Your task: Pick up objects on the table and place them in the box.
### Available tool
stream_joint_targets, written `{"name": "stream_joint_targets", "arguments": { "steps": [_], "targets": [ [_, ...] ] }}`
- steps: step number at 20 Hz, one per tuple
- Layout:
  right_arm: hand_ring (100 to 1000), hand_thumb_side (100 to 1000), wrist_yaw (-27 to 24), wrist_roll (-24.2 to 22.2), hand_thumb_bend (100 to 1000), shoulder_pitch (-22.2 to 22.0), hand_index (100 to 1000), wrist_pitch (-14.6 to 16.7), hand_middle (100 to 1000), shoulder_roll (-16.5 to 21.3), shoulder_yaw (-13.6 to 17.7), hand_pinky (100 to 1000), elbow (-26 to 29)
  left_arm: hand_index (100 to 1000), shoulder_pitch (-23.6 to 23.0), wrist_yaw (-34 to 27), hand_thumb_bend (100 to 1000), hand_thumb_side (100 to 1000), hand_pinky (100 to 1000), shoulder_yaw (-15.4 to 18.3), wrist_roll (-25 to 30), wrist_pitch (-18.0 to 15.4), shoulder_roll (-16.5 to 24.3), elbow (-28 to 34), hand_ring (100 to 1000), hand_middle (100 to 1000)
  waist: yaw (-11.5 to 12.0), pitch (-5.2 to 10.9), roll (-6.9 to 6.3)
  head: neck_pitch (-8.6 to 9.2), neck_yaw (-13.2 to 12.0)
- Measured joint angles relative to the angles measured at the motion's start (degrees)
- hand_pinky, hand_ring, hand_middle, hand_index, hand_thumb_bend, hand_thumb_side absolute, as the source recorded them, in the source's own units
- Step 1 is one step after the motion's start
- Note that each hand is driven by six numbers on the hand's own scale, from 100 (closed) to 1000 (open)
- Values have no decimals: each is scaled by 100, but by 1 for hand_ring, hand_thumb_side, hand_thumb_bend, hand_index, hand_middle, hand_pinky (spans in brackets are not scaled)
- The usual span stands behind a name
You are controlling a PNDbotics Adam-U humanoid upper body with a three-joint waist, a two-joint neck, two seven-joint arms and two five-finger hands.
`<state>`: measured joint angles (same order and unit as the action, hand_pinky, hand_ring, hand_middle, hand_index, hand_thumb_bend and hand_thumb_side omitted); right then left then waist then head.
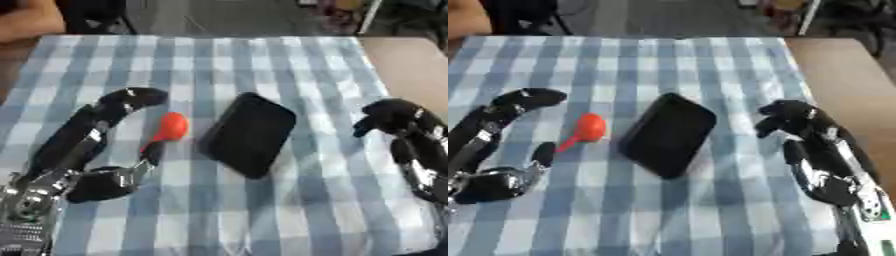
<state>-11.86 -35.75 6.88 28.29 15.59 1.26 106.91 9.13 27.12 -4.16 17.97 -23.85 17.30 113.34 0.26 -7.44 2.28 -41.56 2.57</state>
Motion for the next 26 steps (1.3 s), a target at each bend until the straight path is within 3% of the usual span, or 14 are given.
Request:
{"name": "stream_joint_targets", "arguments": {
  "steps": [14, 19, 26],
  "targets": [
    [683, 400, 15, 9, 100, -1, 898, 9, 767, 0, 10, 614, 0, 912, -43, 160, 138, 593, 864, 3, 120, 52, 0, 0, 862, 837, 0, 0, 1, 0, 0],
    [683, 399, 45, 12, 100, -2, 898, 12, 767, 0, 10, 614, -3, 919, -45, 594, 100, 662, 868, 44, 319, 407, 0, -38, 862, 844, 0, 0, -3, 0, 1],
    [683, 398, 50, 21, 100, -2, 898, 21, 767, 0, 10, 614, -6, 912, 2, 1212, 100, 660, 868, 69, 218, 838, -101, -289, 855, 838, 0, 0, -3, 0, 3]
  ]
}}
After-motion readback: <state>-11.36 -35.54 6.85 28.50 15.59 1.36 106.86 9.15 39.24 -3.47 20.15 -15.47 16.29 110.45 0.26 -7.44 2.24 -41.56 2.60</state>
